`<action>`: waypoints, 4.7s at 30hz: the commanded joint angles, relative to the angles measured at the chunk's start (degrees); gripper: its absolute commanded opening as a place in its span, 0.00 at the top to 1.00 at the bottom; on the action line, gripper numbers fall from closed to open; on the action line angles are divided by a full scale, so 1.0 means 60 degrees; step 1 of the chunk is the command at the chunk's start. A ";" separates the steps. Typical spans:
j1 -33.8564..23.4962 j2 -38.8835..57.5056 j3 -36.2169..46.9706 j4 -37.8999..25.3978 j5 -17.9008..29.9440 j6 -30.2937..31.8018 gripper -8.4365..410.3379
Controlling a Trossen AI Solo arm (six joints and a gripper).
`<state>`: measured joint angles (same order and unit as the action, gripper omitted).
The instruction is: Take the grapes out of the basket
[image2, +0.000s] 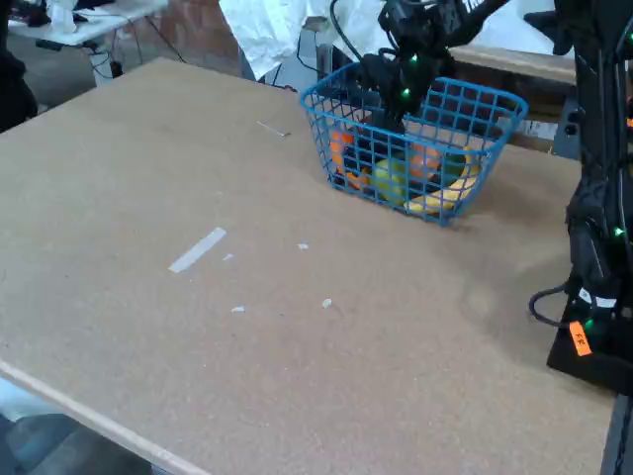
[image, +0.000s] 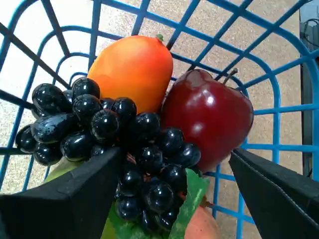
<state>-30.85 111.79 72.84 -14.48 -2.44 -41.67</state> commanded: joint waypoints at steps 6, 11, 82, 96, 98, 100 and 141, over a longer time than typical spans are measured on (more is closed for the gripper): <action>-0.0007 0.0007 0.0004 0.0087 -0.0765 0.0503 0.25; -0.0022 -0.0087 0.0211 0.0062 -0.0823 0.1027 0.25; -0.0095 0.2215 0.1792 -0.1472 -0.0994 -0.0310 0.42; -0.0095 0.1515 0.1792 -0.0390 -0.0925 0.0423 0.98; -0.0095 0.1424 0.1792 -0.0368 -0.0925 0.0415 0.98; -0.0091 0.1290 0.1792 -0.0368 -0.0925 0.0415 0.98; -0.0102 -0.0437 0.1537 -0.0018 -0.1217 0.0736 0.32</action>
<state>-31.51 109.12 83.20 -16.32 -13.08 -37.32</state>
